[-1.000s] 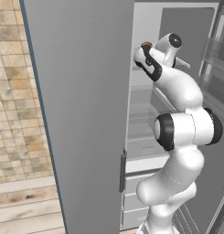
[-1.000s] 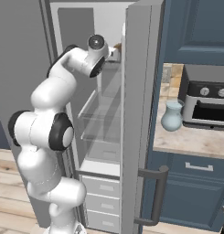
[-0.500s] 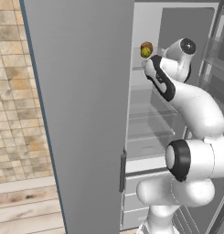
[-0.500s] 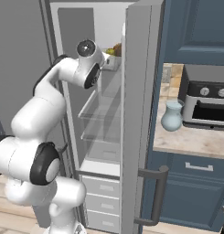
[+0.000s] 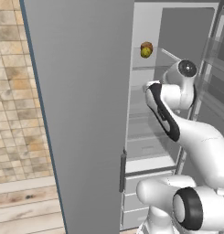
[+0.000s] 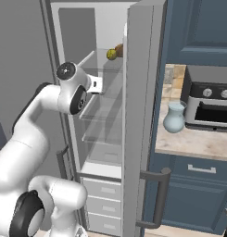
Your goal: Move the lemon and bread from the second highest shelf to the top shelf to make space. Then, place the pitcher from the counter on the cleared second highest shelf.
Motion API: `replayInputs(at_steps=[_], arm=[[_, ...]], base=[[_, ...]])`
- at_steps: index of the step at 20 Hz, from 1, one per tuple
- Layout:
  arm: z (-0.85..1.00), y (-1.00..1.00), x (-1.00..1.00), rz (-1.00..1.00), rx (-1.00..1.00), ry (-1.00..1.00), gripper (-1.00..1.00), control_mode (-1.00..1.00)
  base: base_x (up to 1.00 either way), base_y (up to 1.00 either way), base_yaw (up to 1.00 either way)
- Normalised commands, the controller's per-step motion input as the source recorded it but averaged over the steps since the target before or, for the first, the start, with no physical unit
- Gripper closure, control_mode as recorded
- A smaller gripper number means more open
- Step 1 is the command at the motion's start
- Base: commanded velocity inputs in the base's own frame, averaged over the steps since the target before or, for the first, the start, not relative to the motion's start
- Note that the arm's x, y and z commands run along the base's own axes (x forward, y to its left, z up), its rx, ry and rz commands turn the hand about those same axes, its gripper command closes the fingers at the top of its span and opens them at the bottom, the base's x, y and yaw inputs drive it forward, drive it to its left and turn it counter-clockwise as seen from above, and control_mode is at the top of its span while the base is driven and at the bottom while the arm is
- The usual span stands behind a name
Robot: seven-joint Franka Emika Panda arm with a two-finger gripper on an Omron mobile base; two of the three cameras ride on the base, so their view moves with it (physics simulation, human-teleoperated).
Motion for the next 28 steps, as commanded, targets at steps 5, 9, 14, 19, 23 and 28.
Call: replayInputs(at_steps=[5,9,14,19,23,28], arm=[[-0.37,0.18,-0.57,0.00,-0.04,0.06,-1.00,-1.00],[-0.24,0.01,-0.57,0.00,0.00,0.02,-1.00,-1.00],[-0.24,0.07,-0.30,0.00,-0.01,0.00,-1.00,-1.00],[0.00,0.00,0.00,0.00,0.00,0.00,-1.00,-1.00],[0.00,0.00,0.00,0.00,0.00,0.00,-1.00,1.00],[0.00,0.00,0.00,0.00,0.00,0.00,-1.00,1.00]], base=[[0.00,0.00,0.00],[0.00,0.00,0.00],[0.00,0.00,0.00],[0.00,0.00,0.00],[0.00,0.00,0.00],[-0.59,0.02,0.00]])
